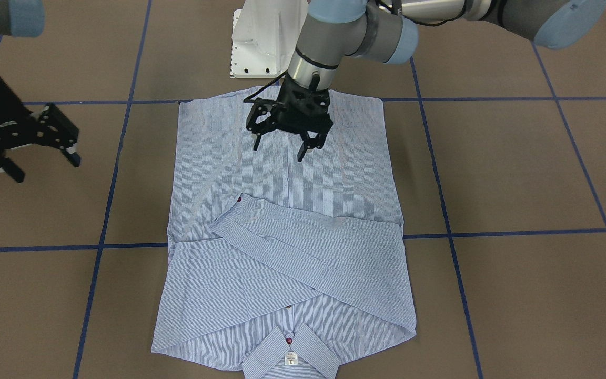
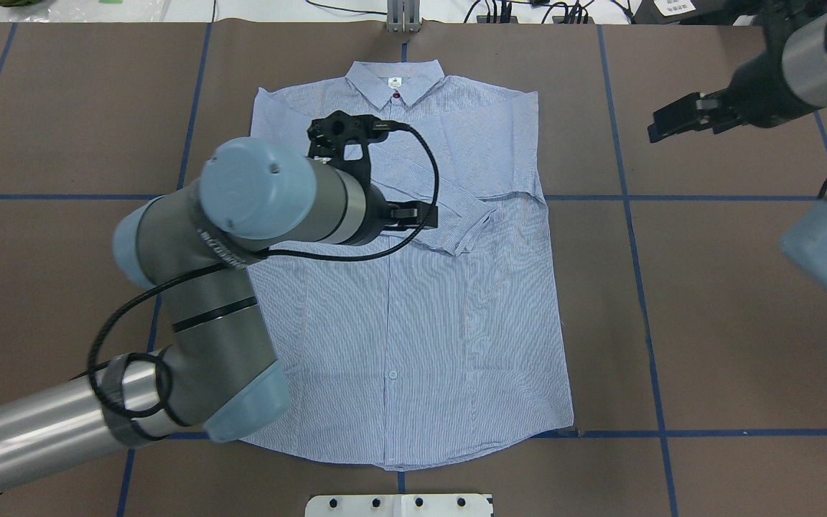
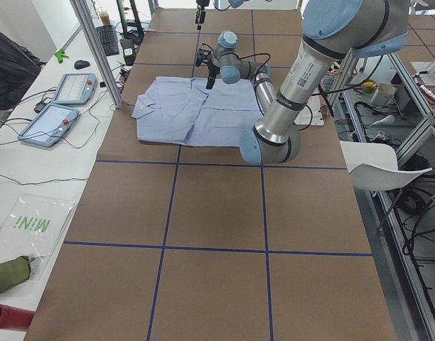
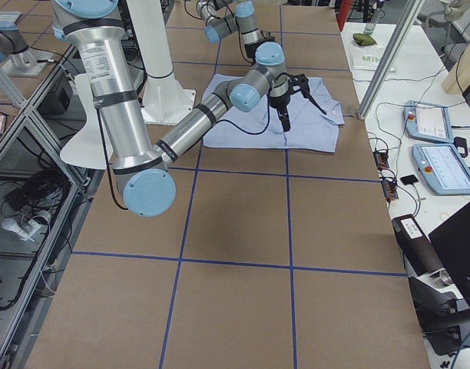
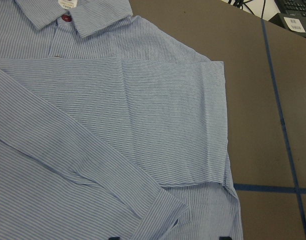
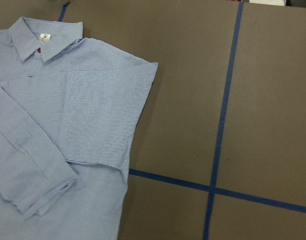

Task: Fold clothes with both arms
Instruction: 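Release the sleeve and move both grippers to the shirt's near hem corners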

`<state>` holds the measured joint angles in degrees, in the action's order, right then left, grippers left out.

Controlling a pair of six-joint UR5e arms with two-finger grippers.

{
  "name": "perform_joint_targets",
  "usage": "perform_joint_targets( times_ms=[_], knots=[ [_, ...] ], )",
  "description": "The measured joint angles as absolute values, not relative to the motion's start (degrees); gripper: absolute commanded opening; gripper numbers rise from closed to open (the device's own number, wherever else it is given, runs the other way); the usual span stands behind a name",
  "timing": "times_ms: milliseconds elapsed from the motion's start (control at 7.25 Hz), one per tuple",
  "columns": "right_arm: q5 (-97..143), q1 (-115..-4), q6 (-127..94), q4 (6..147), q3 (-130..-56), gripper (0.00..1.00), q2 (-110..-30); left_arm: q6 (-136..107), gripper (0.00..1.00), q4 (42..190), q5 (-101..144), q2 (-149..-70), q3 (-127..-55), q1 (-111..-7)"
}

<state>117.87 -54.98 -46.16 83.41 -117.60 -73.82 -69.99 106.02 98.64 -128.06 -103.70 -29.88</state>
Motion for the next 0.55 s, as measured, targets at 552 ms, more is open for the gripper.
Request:
perform_joint_targets(
  times_ms=[552],
  knots=[
    [89.88, -23.55, -73.56, 83.68, -130.21, 1.00, -80.87, -69.63, 1.00, 105.24, 99.01, -112.98, -117.16, -29.84]
  ],
)
